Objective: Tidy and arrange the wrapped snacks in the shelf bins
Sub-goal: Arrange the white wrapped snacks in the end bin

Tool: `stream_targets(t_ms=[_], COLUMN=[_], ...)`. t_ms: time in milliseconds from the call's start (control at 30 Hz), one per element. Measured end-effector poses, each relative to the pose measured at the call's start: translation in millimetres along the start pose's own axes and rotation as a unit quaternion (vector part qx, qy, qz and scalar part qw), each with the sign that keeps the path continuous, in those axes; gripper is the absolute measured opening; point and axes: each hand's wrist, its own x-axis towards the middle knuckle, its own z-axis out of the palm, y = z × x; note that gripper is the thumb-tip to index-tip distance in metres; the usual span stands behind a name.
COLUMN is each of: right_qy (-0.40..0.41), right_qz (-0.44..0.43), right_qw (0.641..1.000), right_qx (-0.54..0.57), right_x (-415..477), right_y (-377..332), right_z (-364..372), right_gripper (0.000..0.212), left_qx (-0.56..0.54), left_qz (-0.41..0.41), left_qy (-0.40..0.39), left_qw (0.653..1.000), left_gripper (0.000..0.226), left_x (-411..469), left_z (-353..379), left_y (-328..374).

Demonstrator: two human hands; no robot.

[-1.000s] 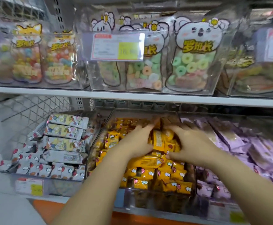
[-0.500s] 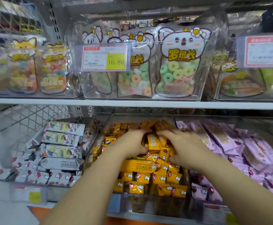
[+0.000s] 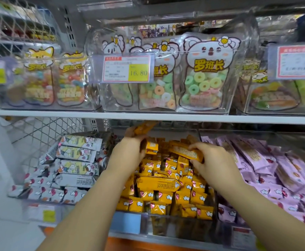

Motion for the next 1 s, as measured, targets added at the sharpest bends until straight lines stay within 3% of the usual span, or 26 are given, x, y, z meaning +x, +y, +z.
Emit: stream_targets(t_ms=[167, 367, 533, 600, 700, 833, 1000], right_qy=[0.015, 0.086, 0.139, 0.159, 0.174, 0.191, 0.194], right_qz=[0.040, 0.046, 0.055, 0.072, 0.086, 0.083, 0.070], right_qw=[0.998, 0.989, 0.985, 0.982, 0.979, 0.975, 0.975], right_qx=[0.050, 0.112, 0.082, 0.067, 0.068, 0.078, 0.080], right_x=[1, -1, -4, -6, -10, -13, -14], right_y=[0, 0, 10, 20, 33, 40, 45], right_z=[6, 2, -9, -12, -16, -17, -15], right_gripper=[0.037, 0.035, 0.026, 0.022, 0.023, 0.024, 0.024], left_qx=[0.063, -0.001, 0.004, -0.013, -0.065, -0.078, -0.018], left_qz=[-0.005, -0.015, -0.001, 0.047, 0.128, 0.105, 0.101], left_qy=[-0.063, -0.141, -0.076, -0.074, -0.158, -0.275, -0.264], left_qw=[0.996, 0.990, 0.997, 0.996, 0.977, 0.952, 0.959], left_gripper=[0.048, 0.053, 0.044, 0.045, 0.057, 0.086, 0.107], left_x=[-8, -7, -12, -16, -21, -16, -11], left_z=[-1, -17, -21, -14, 5, 23, 33], left_y=[-11, -8, 19, 41, 74, 96, 108])
